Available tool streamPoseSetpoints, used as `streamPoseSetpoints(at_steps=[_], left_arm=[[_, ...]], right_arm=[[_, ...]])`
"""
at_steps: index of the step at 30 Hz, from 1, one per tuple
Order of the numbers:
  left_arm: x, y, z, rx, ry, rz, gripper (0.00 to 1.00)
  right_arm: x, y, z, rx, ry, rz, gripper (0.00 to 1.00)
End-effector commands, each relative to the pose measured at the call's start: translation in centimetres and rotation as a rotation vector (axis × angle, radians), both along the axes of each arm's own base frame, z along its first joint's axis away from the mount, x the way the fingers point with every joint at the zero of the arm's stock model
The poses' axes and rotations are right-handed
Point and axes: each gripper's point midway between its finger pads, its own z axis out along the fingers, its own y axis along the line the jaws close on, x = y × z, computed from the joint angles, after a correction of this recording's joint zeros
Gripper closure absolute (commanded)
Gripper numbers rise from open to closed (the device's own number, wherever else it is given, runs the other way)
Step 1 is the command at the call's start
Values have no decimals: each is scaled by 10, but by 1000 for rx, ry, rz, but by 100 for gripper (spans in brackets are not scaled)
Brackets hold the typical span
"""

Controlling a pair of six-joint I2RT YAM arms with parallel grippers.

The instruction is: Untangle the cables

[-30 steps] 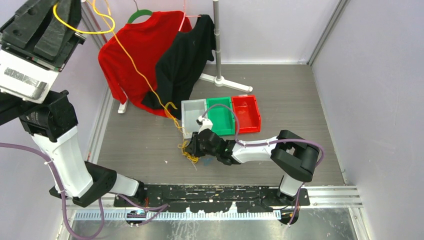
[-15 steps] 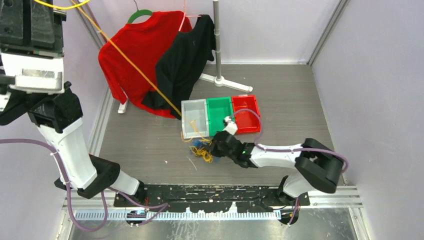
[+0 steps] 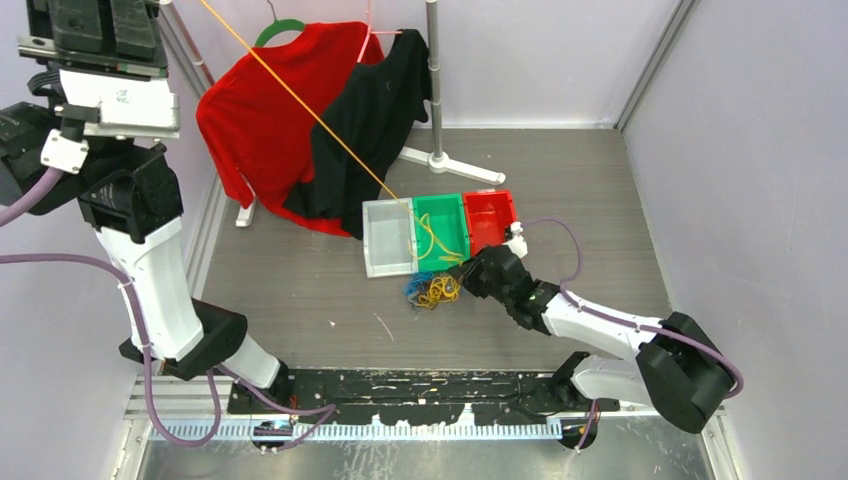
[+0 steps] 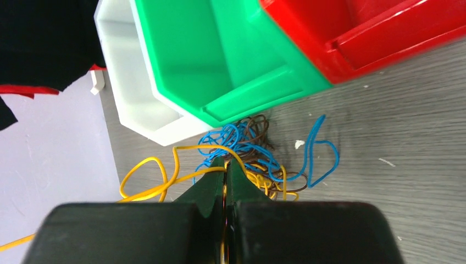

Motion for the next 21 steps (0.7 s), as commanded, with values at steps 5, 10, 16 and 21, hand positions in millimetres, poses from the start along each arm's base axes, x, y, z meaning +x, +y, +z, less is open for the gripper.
streamPoseSetpoints(at_steps=[5, 10, 16, 21], left_arm=[[-91, 62, 26, -222, -243, 154, 100], [-61, 46, 8, -161, 11, -16, 100], [-30, -6, -47, 40, 313, -279, 100], [-13, -23, -64, 82, 442, -375, 100]], right_arm=[[-47, -83, -84, -280, 288, -103, 99], [-37, -57, -42, -234, 134, 77, 57], [-37, 1, 21, -202, -87, 421, 21], [-47, 34, 88, -174, -344, 588, 19]])
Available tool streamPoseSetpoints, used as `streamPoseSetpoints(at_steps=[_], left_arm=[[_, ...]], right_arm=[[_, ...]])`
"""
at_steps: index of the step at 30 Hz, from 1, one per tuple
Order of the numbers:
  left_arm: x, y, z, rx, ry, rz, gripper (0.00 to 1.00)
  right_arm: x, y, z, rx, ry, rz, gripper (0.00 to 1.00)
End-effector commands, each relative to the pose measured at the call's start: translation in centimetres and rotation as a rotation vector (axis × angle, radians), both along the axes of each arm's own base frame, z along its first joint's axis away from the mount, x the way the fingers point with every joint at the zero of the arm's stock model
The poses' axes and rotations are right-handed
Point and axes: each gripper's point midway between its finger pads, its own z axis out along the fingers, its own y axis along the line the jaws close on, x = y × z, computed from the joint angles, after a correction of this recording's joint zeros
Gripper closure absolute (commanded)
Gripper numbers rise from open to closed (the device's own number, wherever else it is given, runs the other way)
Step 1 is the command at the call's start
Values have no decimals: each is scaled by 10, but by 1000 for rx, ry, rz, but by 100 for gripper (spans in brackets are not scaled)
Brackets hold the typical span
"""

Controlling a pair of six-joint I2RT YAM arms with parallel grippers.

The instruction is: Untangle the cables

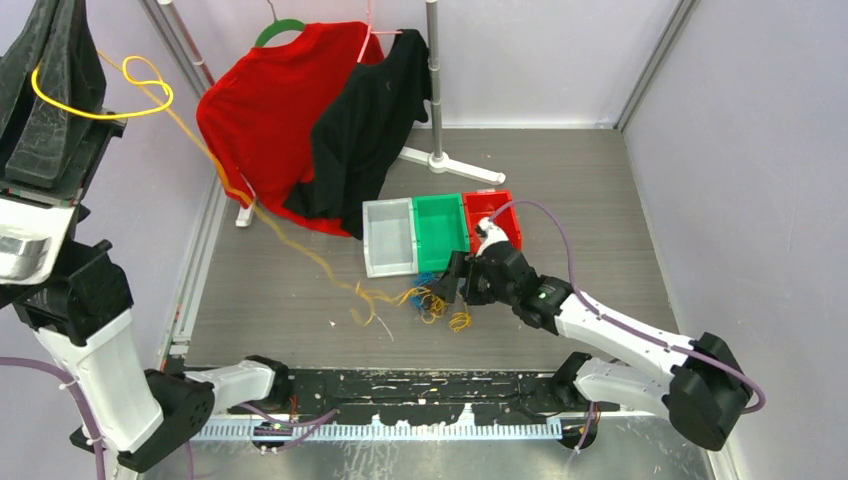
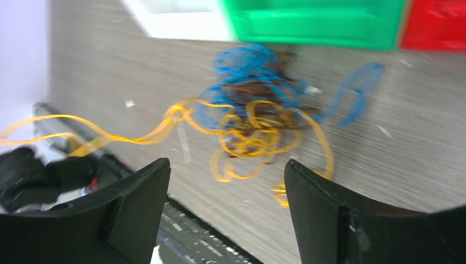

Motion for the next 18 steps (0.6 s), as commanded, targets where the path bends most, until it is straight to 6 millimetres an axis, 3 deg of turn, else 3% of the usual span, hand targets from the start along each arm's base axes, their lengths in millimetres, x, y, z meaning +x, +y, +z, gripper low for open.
streamPoseSetpoints(at_steps=[1, 6, 10, 14, 18], left_arm=[[33, -25, -21, 53, 166, -137, 100], [34, -29, -22, 66, 172, -155, 100], [31, -29, -23, 71, 169, -151, 100], [30, -29, -25, 82, 174, -150, 100], [30, -30, -26, 90, 174, -146, 100]], right_arm=[[1, 38, 95, 124, -306, 232, 19], [-7, 74, 177, 277, -530, 403, 18], [-36, 122, 212, 307, -653, 634, 17], [-61, 156, 228, 366, -748, 778, 17], [-49, 179, 217, 340, -732, 767, 18]])
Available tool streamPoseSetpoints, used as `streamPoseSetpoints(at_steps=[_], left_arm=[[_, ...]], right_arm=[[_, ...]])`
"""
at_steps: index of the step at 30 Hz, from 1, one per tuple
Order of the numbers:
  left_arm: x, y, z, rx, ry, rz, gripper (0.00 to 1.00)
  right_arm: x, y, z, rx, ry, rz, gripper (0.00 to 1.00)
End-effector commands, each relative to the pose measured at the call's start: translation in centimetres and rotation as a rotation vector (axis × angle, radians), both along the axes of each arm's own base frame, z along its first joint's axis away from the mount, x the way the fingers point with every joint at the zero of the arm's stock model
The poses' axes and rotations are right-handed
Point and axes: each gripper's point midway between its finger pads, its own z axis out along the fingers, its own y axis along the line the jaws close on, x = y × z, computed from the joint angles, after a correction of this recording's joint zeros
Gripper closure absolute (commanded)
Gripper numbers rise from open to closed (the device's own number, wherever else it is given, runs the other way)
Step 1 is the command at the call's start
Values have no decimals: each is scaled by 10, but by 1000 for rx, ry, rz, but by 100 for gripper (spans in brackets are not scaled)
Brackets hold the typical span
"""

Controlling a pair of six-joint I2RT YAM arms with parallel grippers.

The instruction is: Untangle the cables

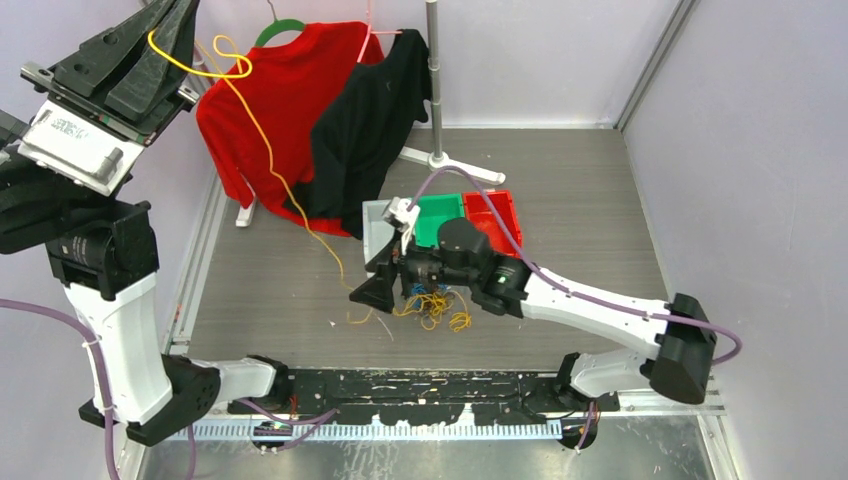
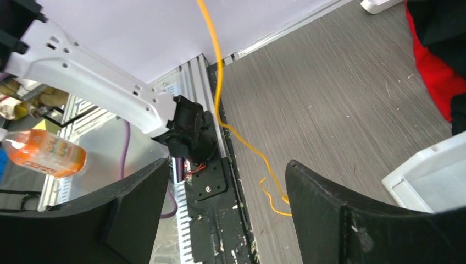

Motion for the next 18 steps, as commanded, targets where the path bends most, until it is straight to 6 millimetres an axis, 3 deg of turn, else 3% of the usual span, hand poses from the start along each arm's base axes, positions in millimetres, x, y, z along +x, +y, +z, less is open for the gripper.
streamPoseSetpoints(at_steps=[1, 7, 9, 10, 13, 16, 18], left_arm=[[-20, 5, 6, -8, -35, -8, 100], [-20, 6, 6, -7, -36, -4, 100], [-19, 6, 5, -10, -30, -3, 100], [-18, 6, 4, -10, -24, -1, 100], [-11, 5, -8, 12, 25, 11, 100], [11, 5, -47, 50, 169, 57, 100], [30, 4, -95, 90, 309, 89, 100]], right_arm=[[12, 22, 19, 61, -102, 9, 19], [20, 38, -3, 22, -105, -2, 23], [24, 40, -7, 19, -108, -17, 29], [26, 41, -8, 25, -112, -25, 35], [28, 38, -2, 44, -132, -39, 75], [25, 25, 6, 65, -145, -64, 96], [21, 14, 10, 71, -147, -77, 99]])
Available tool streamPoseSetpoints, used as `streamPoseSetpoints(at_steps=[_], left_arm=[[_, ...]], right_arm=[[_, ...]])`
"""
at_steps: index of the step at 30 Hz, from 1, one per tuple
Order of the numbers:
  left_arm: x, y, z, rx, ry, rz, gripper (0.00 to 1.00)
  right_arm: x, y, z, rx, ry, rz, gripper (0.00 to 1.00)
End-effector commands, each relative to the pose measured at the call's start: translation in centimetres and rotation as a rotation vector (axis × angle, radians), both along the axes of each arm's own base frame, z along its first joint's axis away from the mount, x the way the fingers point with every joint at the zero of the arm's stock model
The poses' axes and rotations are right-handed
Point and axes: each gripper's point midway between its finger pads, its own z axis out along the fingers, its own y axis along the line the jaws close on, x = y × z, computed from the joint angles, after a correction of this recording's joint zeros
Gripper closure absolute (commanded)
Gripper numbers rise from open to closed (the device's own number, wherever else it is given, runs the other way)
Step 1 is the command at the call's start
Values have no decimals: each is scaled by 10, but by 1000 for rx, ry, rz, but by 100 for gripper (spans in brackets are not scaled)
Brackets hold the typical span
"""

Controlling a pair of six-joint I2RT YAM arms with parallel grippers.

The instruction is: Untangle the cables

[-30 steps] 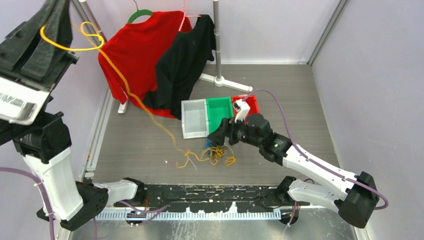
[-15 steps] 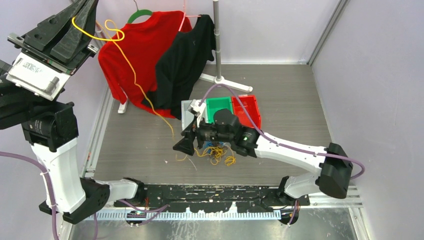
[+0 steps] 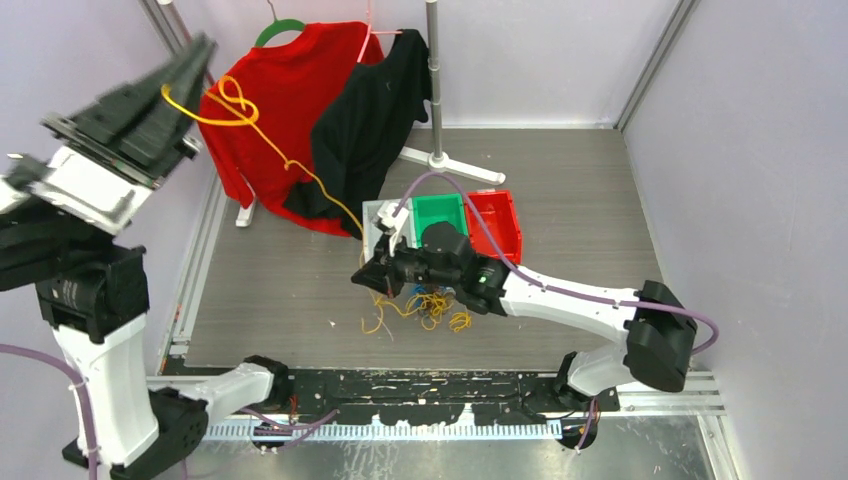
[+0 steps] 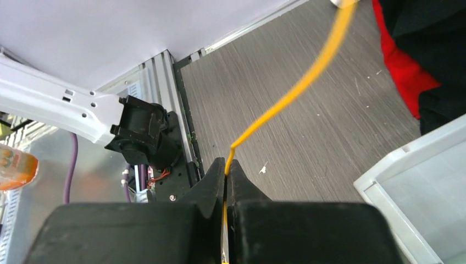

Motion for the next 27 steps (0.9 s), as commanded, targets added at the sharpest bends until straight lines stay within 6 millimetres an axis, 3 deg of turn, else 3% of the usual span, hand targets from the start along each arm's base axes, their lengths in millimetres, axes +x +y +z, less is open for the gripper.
streamPoseSetpoints(at_steps=[1, 4, 7, 10, 16, 21, 25, 27], left_arm=[[44, -2, -96, 94, 294, 81, 100], [56, -10, -196, 205, 521, 65, 100], [43, -22, -292, 343, 753, -31, 100], [21, -33, -355, 419, 933, -159, 95], [9, -48, -404, 409, 1095, -313, 91], [30, -47, -419, 155, 1362, -284, 88], [21, -61, -421, -13, 1617, -433, 60], [17, -66, -421, -48, 1696, -486, 54]], right_arm=[[-6, -21, 52, 127, -97, -35, 99], [-12, -32, 45, 83, -97, -27, 99], [-16, -40, 38, 46, -93, -20, 99], [-22, -46, 38, 30, -97, 0, 99], [-40, -42, 42, -2, -73, 112, 99], [-50, -37, 46, -6, -50, 178, 99], [-52, -31, 52, 29, -44, 205, 99], [-52, -25, 55, 43, -37, 218, 99]])
